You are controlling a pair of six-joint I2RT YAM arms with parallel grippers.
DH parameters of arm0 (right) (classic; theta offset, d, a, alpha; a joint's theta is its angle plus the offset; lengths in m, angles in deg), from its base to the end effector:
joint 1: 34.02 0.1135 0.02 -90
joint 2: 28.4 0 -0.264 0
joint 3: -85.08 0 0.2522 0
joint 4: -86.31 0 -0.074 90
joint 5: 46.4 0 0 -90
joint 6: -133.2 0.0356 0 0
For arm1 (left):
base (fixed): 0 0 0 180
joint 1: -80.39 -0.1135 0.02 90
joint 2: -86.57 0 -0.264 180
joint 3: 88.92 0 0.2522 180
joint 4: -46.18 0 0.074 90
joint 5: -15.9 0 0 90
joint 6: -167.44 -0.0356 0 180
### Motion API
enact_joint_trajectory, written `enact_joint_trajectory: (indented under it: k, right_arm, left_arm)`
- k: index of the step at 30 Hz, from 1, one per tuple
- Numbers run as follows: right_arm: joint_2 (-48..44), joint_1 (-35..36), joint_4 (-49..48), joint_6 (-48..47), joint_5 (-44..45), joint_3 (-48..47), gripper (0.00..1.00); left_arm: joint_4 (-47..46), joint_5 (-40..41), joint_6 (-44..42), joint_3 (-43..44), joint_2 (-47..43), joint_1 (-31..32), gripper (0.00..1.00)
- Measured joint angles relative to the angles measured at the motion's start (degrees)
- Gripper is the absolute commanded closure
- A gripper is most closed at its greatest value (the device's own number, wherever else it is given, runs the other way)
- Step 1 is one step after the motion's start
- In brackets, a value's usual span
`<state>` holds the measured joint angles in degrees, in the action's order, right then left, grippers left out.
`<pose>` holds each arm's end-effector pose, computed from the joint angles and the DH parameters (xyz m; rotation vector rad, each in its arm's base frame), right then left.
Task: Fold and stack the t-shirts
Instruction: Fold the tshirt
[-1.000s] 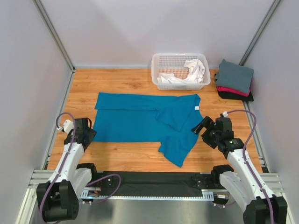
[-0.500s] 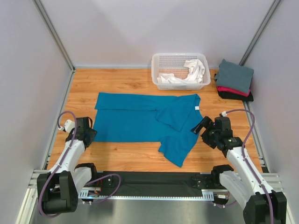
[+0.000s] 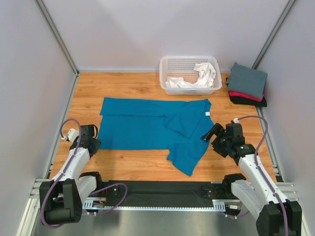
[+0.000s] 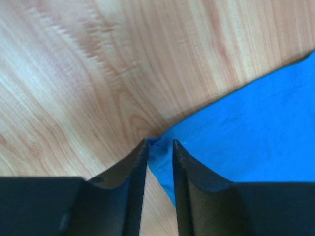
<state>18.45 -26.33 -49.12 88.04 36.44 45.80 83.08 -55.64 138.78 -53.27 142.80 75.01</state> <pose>0.1545 0.0253 0.1866 0.7609 2.4362 0.5304 0.1655 0.0269 0.1534 -1.4708 2.0189 0.0166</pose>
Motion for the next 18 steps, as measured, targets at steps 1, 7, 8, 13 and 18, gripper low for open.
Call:
enact_joint_trajectory:
  k: [1, 7, 8, 13, 18]
  right_arm:
    - [0.0, 0.0, 0.1, 0.3, -0.2, 0.0, 0.0]
    - [-2.0, 1.2, 3.6, 2.7, -1.8, 0.0, 0.0]
    - [-2.8, 1.7, 5.2, 3.2, -1.7, 0.0, 0.0]
    - [-7.4, 4.6, 13.2, 6.3, -0.9, 0.4, 0.0]
    - [-6.3, 10.4, 17.7, 9.4, -0.2, 0.9, 0.05]
  left_arm:
    - [0.0, 0.1, 0.1, -0.3, 0.1, 0.0, 0.82]
    - [-1.5, -0.1, 0.5, -0.3, 1.6, 0.0, 1.0]
    - [-1.7, -0.2, 0.5, -0.1, 2.0, 0.0, 1.0]
    - [-2.4, -0.1, 1.0, 0.0, 2.4, 0.0, 1.0]
    - [-2.4, 0.0, 1.6, -0.3, 2.1, 0.0, 1.0]
